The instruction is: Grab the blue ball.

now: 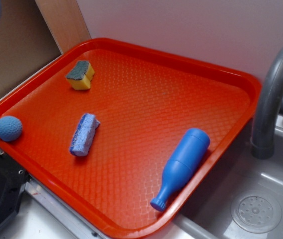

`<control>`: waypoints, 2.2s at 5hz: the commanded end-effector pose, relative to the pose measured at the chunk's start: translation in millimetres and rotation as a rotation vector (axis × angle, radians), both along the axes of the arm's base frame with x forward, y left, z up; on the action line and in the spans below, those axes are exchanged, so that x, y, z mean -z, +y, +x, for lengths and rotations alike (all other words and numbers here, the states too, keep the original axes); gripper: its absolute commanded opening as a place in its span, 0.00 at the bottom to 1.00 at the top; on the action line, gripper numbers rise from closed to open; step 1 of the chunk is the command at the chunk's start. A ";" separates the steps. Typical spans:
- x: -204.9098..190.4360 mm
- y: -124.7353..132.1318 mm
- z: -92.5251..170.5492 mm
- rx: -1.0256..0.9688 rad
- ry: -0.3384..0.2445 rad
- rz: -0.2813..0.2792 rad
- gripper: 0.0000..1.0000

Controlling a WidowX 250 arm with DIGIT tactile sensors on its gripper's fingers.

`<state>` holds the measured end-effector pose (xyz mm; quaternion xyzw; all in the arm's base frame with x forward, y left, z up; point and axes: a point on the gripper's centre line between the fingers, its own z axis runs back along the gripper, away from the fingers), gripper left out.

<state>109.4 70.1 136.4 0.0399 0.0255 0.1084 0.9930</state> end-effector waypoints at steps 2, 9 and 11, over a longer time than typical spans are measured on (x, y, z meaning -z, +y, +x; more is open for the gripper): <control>72.5 25.1 -13.4 0.214 0.000 0.069 1.00; -65.6 -16.9 67.2 -0.005 -0.245 0.077 0.00; -104.6 -26.9 89.5 -0.002 -0.273 0.075 0.00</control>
